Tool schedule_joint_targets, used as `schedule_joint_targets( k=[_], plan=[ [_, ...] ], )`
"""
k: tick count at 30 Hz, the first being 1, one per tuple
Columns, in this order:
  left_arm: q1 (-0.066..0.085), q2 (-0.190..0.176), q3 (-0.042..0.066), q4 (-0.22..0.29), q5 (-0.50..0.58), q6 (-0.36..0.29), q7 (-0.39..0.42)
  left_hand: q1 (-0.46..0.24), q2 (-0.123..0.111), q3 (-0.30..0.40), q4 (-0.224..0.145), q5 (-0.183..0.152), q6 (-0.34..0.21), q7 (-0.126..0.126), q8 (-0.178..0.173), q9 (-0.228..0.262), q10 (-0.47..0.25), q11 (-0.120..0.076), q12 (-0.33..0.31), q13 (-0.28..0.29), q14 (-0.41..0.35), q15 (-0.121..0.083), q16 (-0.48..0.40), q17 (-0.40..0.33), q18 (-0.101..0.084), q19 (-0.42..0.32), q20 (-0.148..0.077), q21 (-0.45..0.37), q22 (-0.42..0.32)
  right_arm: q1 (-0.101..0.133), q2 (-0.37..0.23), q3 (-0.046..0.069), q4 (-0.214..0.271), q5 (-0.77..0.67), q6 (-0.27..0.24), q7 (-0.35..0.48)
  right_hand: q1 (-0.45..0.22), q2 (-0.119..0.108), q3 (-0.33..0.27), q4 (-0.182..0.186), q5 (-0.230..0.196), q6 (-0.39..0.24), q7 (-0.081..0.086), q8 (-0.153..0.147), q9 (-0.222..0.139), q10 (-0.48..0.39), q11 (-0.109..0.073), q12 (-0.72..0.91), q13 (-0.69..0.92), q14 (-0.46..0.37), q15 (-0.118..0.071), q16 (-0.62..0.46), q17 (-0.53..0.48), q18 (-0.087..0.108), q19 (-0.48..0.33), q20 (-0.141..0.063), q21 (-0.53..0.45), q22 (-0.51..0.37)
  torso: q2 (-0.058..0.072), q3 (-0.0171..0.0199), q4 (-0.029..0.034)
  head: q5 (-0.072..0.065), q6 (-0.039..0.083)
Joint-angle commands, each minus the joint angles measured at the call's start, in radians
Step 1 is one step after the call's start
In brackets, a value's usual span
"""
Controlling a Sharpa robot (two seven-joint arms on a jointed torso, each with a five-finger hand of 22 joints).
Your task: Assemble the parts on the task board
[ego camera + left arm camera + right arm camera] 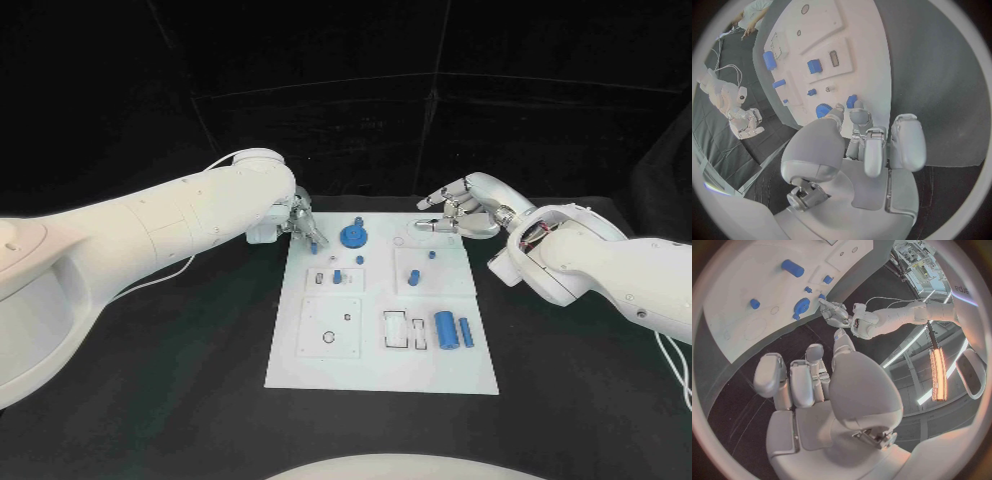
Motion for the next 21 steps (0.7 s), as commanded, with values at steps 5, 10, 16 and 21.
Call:
schedule_joint_targets(
  k=[5, 10, 16, 21],
  plan=[
    [0.001, 0.0, 0.0, -0.002, -0.005, 0.015, 0.005, 0.015, 0.0, 0.001, -0.01, -0.003, 0.01, -0.001, 0.0, -0.003, -0.001, -0.003, 0.005, 0.001, 0.105, 0.002, 0.003, 0.263, 0.007, 0.003, 0.001, 0.003, 0.001, 0.002, 0.001, 0.0, 0.001, 0.003, 0.004, 0.008, -0.002, 0.011, -0.005, 0.001, 0.003, 0.003, -0.002, 0.004, 0.001, -0.005, 0.002, 0.0, -0.001, 0.031, 0.0, -0.003, -0.001, 0.021, -0.006, 0.003, -0.006, -0.001, 0.001, -0.0003, -0.0006, 0.0, -0.002],
    [0.001, 0.0, 0.0, -0.003, -0.003, 0.018, 0.005, 0.051, 0.012, 0.012, -0.036, -0.003, 0.014, -0.005, 0.001, -0.007, 0.0, -0.006, 0.005, -0.002, 0.105, 0.0, 0.003, 0.263, 0.007, 0.003, 0.0, 0.002, 0.002, 0.002, 0.001, 0.0, 0.001, 0.003, 0.004, 0.008, -0.002, 0.011, -0.005, 0.001, 0.003, 0.003, -0.002, 0.004, 0.001, -0.005, 0.002, 0.0, -0.001, 0.031, 0.0, -0.003, -0.001, 0.021, -0.006, 0.003, -0.006, -0.001, 0.0, -0.0002, -0.0002, -0.002, -0.004],
    [0.001, 0.0, 0.0, -0.002, -0.002, 0.02, 0.008, 0.13, 0.034, 0.058, -0.097, -0.003, 0.016, -0.013, 0.0, -0.016, 0.001, -0.014, 0.004, -0.004, 0.105, -0.006, 0.003, 0.263, 0.007, 0.004, -0.004, 0.003, 0.006, 0.002, 0.001, 0.0, 0.001, 0.003, 0.004, 0.009, -0.002, 0.011, -0.005, 0.001, 0.003, 0.003, -0.002, 0.004, 0.001, -0.005, 0.002, 0.0, -0.001, 0.031, 0.0, -0.003, -0.001, 0.021, -0.006, 0.003, -0.006, -0.001, 0.0, -0.0001, 0.0004, -0.002, -0.006],
    [0.001, -0.002, 0.0, 0.0, 0.012, 0.009, 0.017, 0.202, 0.059, 0.145, -0.167, -0.004, 0.014, -0.018, -0.006, -0.027, 0.002, -0.018, -0.003, -0.01, 0.105, -0.01, 0.003, 0.263, 0.006, 0.005, -0.009, 0.004, 0.009, 0.002, 0.001, 0.0, 0.001, 0.004, 0.003, 0.01, -0.002, 0.013, -0.007, 0.002, 0.006, 0.004, -0.002, 0.005, 0.001, -0.003, 0.002, 0.004, 0.002, 0.031, 0.0, -0.004, -0.001, 0.021, -0.006, 0.003, -0.006, -0.002, 0.0, 0.0, 0.0001, -0.002, -0.008]
  ],
)
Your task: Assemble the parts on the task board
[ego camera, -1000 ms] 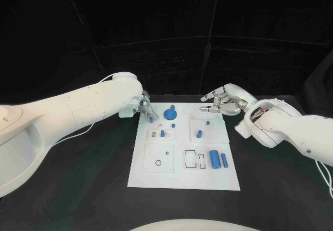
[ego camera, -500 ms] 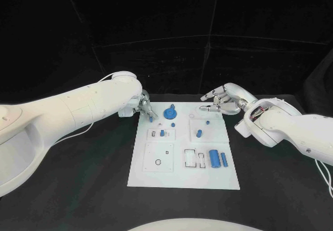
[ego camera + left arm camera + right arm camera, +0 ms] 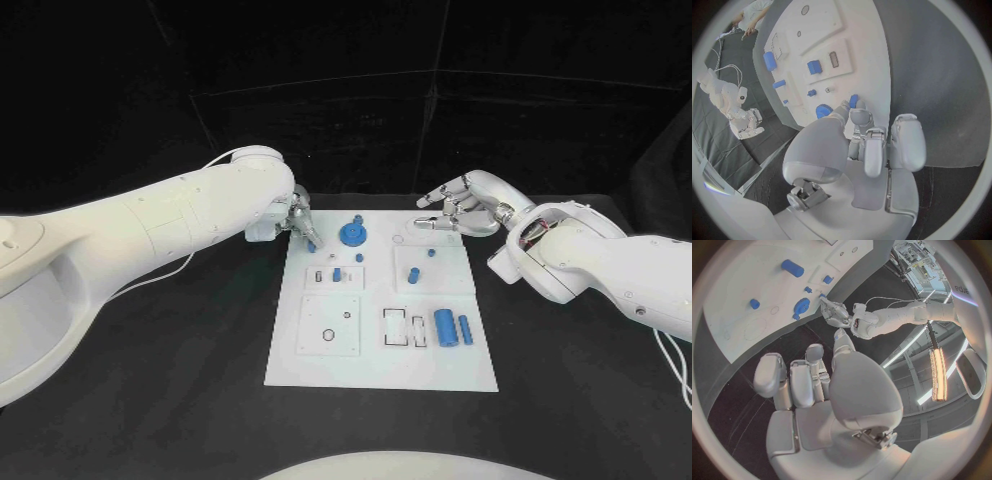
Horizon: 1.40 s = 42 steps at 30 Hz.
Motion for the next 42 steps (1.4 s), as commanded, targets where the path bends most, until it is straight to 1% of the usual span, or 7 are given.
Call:
schedule_joint_targets(
  k=[1, 7, 11, 21, 27, 34, 42],
  plan=[
    [0.001, -0.002, 0.0, 0.002, 0.016, -0.001, 0.016, 0.036, 0.018, 0.046, -0.03, -0.004, 0.004, -0.007, 0.001, 0.0, 0.001, -0.009, -0.003, -0.002, 0.105, -0.01, 0.003, 0.263, 0.006, 0.002, -0.006, 0.004, 0.003, 0.002, 0.0, 0.0, 0.001, 0.004, 0.003, 0.01, 0.002, 0.009, -0.005, 0.0, 0.006, 0.004, -0.002, 0.005, 0.001, -0.003, 0.002, 0.004, 0.001, 0.031, 0.0, -0.004, -0.001, 0.021, -0.006, 0.003, -0.006, -0.001, 0.0, 0.0001, 0.0001, 0.0, -0.001],
    [0.0, -0.014, 0.0, 0.021, 0.044, -0.035, 0.032, 0.019, 0.008, 0.117, -0.058, -0.006, 0.004, -0.005, 0.01, 0.003, 0.008, -0.009, -0.011, -0.012, 0.105, -0.008, 0.003, 0.263, 0.005, 0.002, -0.007, 0.004, 0.005, 0.002, 0.0, 0.0, 0.001, 0.005, 0.001, 0.01, 0.002, 0.009, -0.005, 0.0, 0.006, 0.004, -0.002, 0.005, 0.001, -0.003, 0.002, 0.004, 0.001, 0.031, 0.0, -0.004, -0.001, 0.021, -0.006, 0.003, -0.006, -0.001, 0.0, 0.0003, 0.0005, 0.002, 0.0],
    [0.001, -0.047, 0.0, 0.068, 0.07, -0.086, 0.033, 0.004, -0.004, 0.155, -0.072, -0.005, 0.005, -0.007, 0.016, 0.006, 0.014, -0.009, -0.012, -0.014, 0.105, -0.009, 0.003, 0.263, 0.005, 0.003, -0.007, 0.004, 0.007, 0.002, -0.002, 0.0, 0.002, 0.006, 0.001, 0.011, 0.002, 0.009, -0.005, 0.0, 0.006, 0.004, -0.002, 0.005, 0.001, -0.003, 0.002, 0.004, 0.001, 0.031, 0.0, -0.004, -0.001, 0.021, -0.006, 0.003, -0.006, -0.001, -0.002, 0.0009, 0.0022, 0.002, 0.0],
    [0.007, -0.194, 0.001, 0.29, 0.131, -0.26, 0.025, -0.045, -0.049, 0.272, -0.105, -0.005, 0.012, -0.01, 0.033, 0.014, 0.036, -0.014, -0.007, -0.012, 0.105, -0.012, 0.003, 0.263, 0.003, 0.009, -0.009, 0.013, 0.021, 0.002, -0.011, 0.0, 0.005, 0.009, -0.002, 0.011, 0.002, 0.01, -0.005, 0.0, 0.007, 0.004, -0.002, 0.005, 0.001, -0.003, 0.002, 0.005, 0.001, 0.031, 0.0, -0.005, -0.002, 0.021, -0.006, 0.003, -0.007, -0.002, -0.005, 0.0024, 0.0086, 0.005, -0.004],
    [0.003, -0.262, 0.0, 0.4, 0.138, -0.357, 0.029, -0.069, -0.071, 0.326, -0.115, -0.005, 0.015, -0.012, 0.041, 0.018, 0.045, -0.016, -0.007, -0.014, 0.105, -0.013, 0.003, 0.263, 0.001, 0.013, -0.011, 0.018, 0.029, 0.002, -0.014, 0.0, 0.006, 0.011, -0.002, 0.011, 0.002, 0.01, -0.006, 0.001, 0.007, 0.004, -0.002, 0.005, 0.001, -0.002, 0.002, 0.006, 0.001, 0.031, 0.0, -0.005, -0.002, 0.021, -0.006, 0.002, -0.007, -0.001, -0.006, 0.0018, 0.0115, 0.006, -0.005],
    [-0.022, -0.324, -0.002, 0.506, 0.087, -0.468, 0.044, -0.082, -0.087, 0.361, -0.121, -0.005, 0.017, -0.014, 0.047, 0.02, 0.053, -0.017, -0.003, -0.01, 0.105, -0.015, 0.003, 0.263, -0.001, 0.018, -0.012, 0.026, 0.039, 0.002, -0.017, 0.0, 0.006, 0.011, -0.002, 0.011, 0.001, 0.011, -0.006, 0.002, 0.007, 0.005, -0.002, 0.005, 0.001, -0.003, 0.002, 0.005, 0.001, 0.031, 0.0, -0.005, -0.001, 0.021, -0.006, 0.002, -0.007, -0.002, -0.006, 0.0004, 0.0113, 0.007, -0.007],
    [-0.062, -0.342, -0.01, 0.562, 0.022, -0.528, 0.048, -0.087, -0.094, 0.377, -0.123, -0.004, 0.018, -0.014, 0.049, 0.021, 0.056, -0.018, -0.002, -0.01, 0.105, -0.015, 0.003, 0.263, -0.002, 0.02, -0.013, 0.031, 0.045, 0.002, -0.017, 0.0, 0.004, 0.012, -0.001, 0.011, 0.001, 0.011, -0.006, 0.002, 0.007, 0.005, -0.002, 0.005, 0.001, -0.003, 0.002, 0.005, 0.001, 0.031, 0.0, -0.005, -0.001, 0.021, -0.006, 0.002, -0.007, -0.002, -0.005, 0.0003, 0.0086, 0.012, -0.008]
  ],
)
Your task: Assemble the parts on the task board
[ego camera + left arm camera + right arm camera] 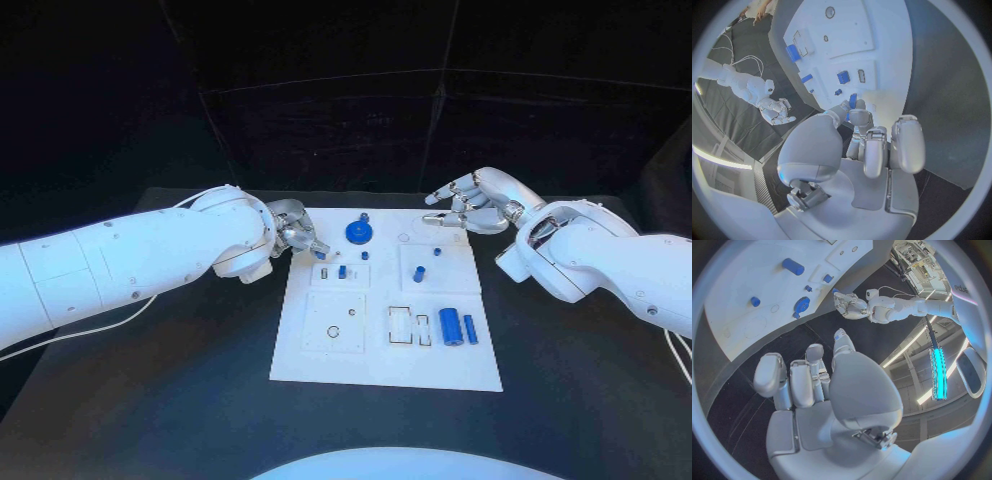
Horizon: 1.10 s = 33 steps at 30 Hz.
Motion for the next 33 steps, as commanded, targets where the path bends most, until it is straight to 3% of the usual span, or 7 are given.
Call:
schedule_joint_targets(
  k=[1, 10, 17, 33],
  plan=[
    [-0.009, -0.001, -0.006, 0.014, -0.057, -0.067, 0.016, -0.004, 0.002, 0.112, -0.107, 0.003, 0.004, -0.003, 0.004, 0.001, 0.009, 0.0, 0.006, 0.001, 0.105, -0.008, 0.003, 0.263, -0.002, 0.02, -0.006, 0.006, 0.013, 0.002, 0.001, 0.0, 0.001, 0.005, -0.001, 0.009, 0.001, 0.01, -0.006, 0.002, 0.003, 0.005, -0.002, 0.005, 0.001, -0.003, 0.002, 0.005, 0.0, 0.031, 0.0, -0.005, -0.001, 0.005, -0.006, 0.002, -0.003, -0.001, 0.001, -0.0001, -0.0034, 0.003, 0.0],
    [-0.019, 0.008, -0.025, 0.019, -0.072, -0.013, -0.004, -0.006, -0.001, 0.119, -0.107, 0.003, 0.004, -0.003, 0.005, 0.002, 0.01, 0.0, 0.006, 0.0, 0.105, -0.008, 0.003, 0.263, -0.002, 0.021, -0.006, 0.007, 0.015, 0.002, 0.002, 0.0, 0.001, 0.005, 0.0, 0.009, 0.001, 0.01, -0.006, 0.002, 0.003, 0.005, -0.002, 0.005, 0.001, -0.003, 0.002, 0.005, 0.0, 0.031, 0.0, -0.005, -0.001, 0.005, -0.006, 0.002, -0.003, -0.001, 0.002, 0.001, -0.0045, 0.001, -0.002],
    [-0.02, 0.011, -0.028, 0.011, -0.086, 0.046, -0.016, -0.008, -0.002, 0.123, -0.107, 0.003, 0.003, -0.003, 0.005, 0.002, 0.008, 0.0, 0.002, -0.004, 0.105, -0.009, 0.003, 0.263, -0.002, 0.02, -0.006, 0.004, 0.013, 0.002, 0.002, 0.0, 0.0, 0.005, 0.001, 0.009, 0.0, 0.011, -0.008, 0.003, 0.002, 0.005, -0.002, 0.005, 0.001, -0.002, 0.002, 0.006, 0.0, 0.031, 0.0, -0.005, -0.001, 0.005, -0.006, 0.002, -0.004, -0.001, 0.001, 0.0014, -0.0026, 0.0, -0.004],
    [-0.02, 0.025, -0.032, -0.004, -0.089, 0.095, -0.022, -0.008, -0.003, 0.127, -0.107, 0.003, 0.003, -0.003, 0.005, 0.002, 0.008, 0.0, 0.002, -0.004, 0.105, -0.008, 0.003, 0.263, -0.001, 0.02, -0.006, 0.003, 0.011, 0.002, 0.004, 0.0, -0.001, 0.006, 0.002, 0.01, 0.0, 0.011, -0.008, 0.003, 0.002, 0.005, -0.002, 0.005, 0.001, -0.002, 0.002, 0.006, 0.0, 0.031, 0.0, -0.005, -0.001, 0.005, -0.006, 0.002, -0.004, -0.001, 0.002, 0.0012, -0.0035, -0.001, -0.007]
  ],
)
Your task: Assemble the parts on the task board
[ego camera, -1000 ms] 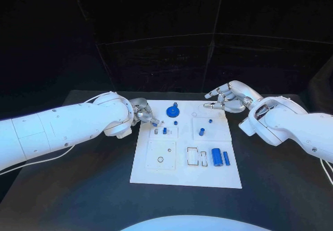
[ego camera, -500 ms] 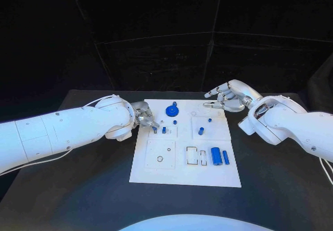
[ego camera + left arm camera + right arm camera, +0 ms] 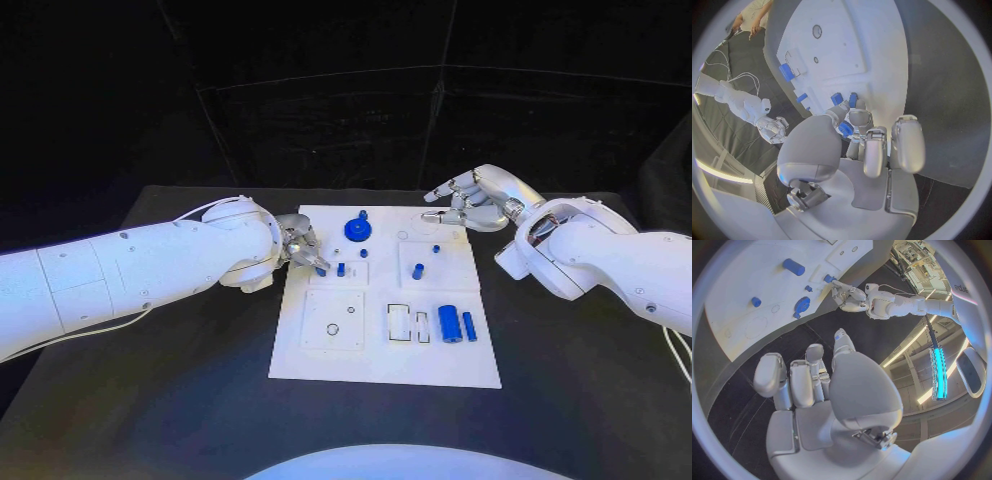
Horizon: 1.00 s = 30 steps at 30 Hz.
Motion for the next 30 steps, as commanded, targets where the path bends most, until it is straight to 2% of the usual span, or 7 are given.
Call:
schedule_joint_targets(
  k=[1, 12, 17, 21, 30],
  plan=[
    [0.001, 0.003, -0.003, -0.002, -0.01, 0.035, -0.006, 0.004, 0.008, 0.099, -0.096, 0.003, 0.001, -0.002, 0.003, 0.001, 0.005, 0.0, 0.002, -0.001, 0.105, -0.009, 0.003, 0.263, -0.001, 0.02, -0.006, 0.003, 0.011, 0.002, 0.001, 0.0, 0.001, 0.003, 0.002, 0.009, 0.0, 0.011, -0.004, -0.001, 0.002, 0.005, -0.002, 0.005, 0.001, -0.002, 0.002, 0.006, 0.0, 0.031, 0.0, -0.005, -0.001, 0.005, -0.006, 0.002, -0.004, -0.001, 0.0, -0.0002, 0.0007, -0.001, -0.001],
    [0.001, 0.006, -0.006, -0.006, -0.01, 0.039, -0.006, 0.002, 0.007, 0.105, -0.096, 0.003, 0.0, -0.001, 0.003, 0.001, 0.005, 0.001, 0.002, -0.001, 0.105, -0.008, 0.003, 0.263, -0.001, 0.019, -0.006, 0.002, 0.011, 0.002, 0.002, 0.0, 0.001, 0.003, 0.002, 0.009, 0.0, 0.011, -0.004, -0.001, 0.002, 0.005, -0.002, 0.005, 0.001, -0.002, 0.002, 0.006, 0.0, 0.031, 0.0, -0.005, -0.001, 0.005, -0.006, 0.002, -0.004, -0.001, 0.0, 0.0, 0.0005, -0.002, -0.001],
    [0.001, 0.013, -0.006, -0.011, -0.01, 0.035, -0.006, -0.021, 0.003, 0.109, -0.082, 0.003, 0.003, -0.001, 0.008, 0.003, 0.007, 0.002, 0.004, 0.001, 0.105, -0.007, 0.003, 0.263, -0.001, 0.019, -0.006, 0.001, 0.011, 0.002, 0.002, 0.0, 0.001, 0.004, 0.002, 0.009, 0.0, 0.011, -0.004, -0.001, 0.002, 0.005, -0.002, 0.005, 0.001, -0.002, 0.002, 0.006, 0.0, 0.031, 0.0, -0.005, -0.001, 0.005, -0.006, 0.002, -0.004, -0.001, 0.0, 0.0003, 0.0005, -0.002, -0.001],
    [0.001, 0.02, -0.006, -0.02, -0.009, 0.033, -0.006, -0.055, -0.004, 0.095, -0.058, 0.002, 0.01, -0.003, 0.013, 0.005, 0.009, 0.001, 0.005, -0.001, 0.105, -0.008, 0.003, 0.263, -0.001, 0.019, -0.006, 0.001, 0.012, 0.002, 0.003, 0.0, 0.001, 0.004, 0.002, 0.009, 0.0, 0.011, -0.004, -0.001, 0.002, 0.005, -0.002, 0.005, 0.001, -0.002, 0.002, 0.006, 0.0, 0.031, 0.0, -0.005, -0.001, 0.005, -0.006, 0.002, -0.004, -0.001, 0.0, 0.0003, 0.0003, -0.002, -0.002],
    [0.001, 0.029, -0.006, -0.037, -0.009, 0.045, -0.007, -0.114, -0.044, 0.046, -0.029, 0.002, 0.024, -0.01, 0.021, 0.008, 0.012, -0.004, 0.012, 0.005, 0.105, -0.012, 0.003, 0.263, -0.003, 0.022, -0.009, 0.006, 0.019, 0.002, 0.002, 0.0, 0.002, 0.004, 0.002, 0.009, 0.0, 0.011, -0.004, -0.001, 0.002, 0.005, -0.002, 0.005, 0.001, -0.002, 0.002, 0.006, 0.0, 0.031, 0.0, -0.005, -0.001, 0.005, -0.006, 0.002, -0.004, -0.001, 0.0, 0.0009, 0.0003, -0.004, -0.005]
  ],
)
